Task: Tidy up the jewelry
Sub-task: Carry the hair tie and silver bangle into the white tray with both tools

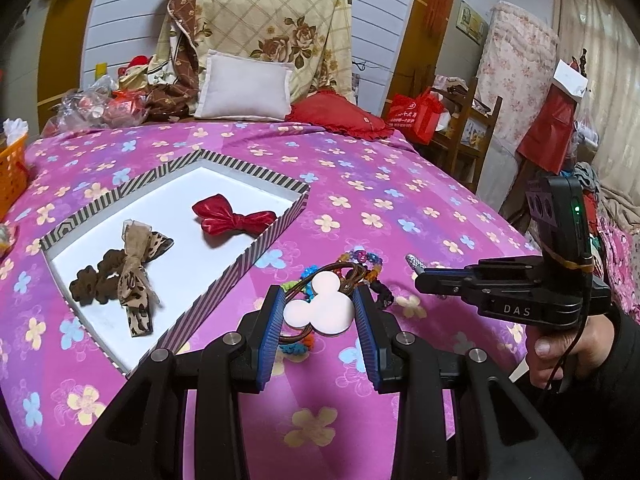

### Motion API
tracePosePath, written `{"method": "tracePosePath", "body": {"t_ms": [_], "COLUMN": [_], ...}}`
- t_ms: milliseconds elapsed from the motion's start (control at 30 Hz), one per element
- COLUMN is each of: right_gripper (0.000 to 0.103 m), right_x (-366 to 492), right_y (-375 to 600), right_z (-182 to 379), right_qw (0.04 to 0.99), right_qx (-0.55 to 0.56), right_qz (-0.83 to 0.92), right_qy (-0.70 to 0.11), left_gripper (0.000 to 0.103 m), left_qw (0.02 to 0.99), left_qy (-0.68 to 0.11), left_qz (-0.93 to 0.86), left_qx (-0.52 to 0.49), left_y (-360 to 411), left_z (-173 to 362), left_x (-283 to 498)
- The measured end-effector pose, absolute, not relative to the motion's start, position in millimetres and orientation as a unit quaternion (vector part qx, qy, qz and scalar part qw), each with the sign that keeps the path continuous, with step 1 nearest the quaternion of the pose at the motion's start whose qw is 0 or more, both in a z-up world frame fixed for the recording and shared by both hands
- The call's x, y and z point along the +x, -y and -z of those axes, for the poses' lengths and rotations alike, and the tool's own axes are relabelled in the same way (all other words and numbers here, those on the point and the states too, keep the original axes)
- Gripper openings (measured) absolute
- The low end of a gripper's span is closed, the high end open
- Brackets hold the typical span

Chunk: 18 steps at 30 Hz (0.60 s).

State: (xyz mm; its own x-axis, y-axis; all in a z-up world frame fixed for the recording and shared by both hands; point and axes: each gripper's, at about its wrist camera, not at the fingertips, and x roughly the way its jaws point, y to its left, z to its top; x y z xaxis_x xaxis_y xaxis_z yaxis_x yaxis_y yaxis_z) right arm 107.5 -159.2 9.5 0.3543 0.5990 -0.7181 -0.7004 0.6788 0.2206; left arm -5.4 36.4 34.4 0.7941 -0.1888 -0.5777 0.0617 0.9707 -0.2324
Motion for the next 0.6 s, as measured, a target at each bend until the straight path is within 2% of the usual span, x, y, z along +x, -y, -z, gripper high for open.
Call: {"method": "tracePosePath", "body": {"t_ms": [600], "right_gripper": [0.009], "right_x": [116], "right_y": [136], "right_z": [-24], "right_qw": [0.824], "right_qx": [-0.062], "right_qz": [-0.4], "right_qy": [-0.395], "left_gripper": [0.013], "left_qw": [0.942], "left_qy": [-0.313], "left_qz": [0.04], "left_qx": [-0.114], "left_y": [-48], "left_z": [-34], "left_x": [-1]}}
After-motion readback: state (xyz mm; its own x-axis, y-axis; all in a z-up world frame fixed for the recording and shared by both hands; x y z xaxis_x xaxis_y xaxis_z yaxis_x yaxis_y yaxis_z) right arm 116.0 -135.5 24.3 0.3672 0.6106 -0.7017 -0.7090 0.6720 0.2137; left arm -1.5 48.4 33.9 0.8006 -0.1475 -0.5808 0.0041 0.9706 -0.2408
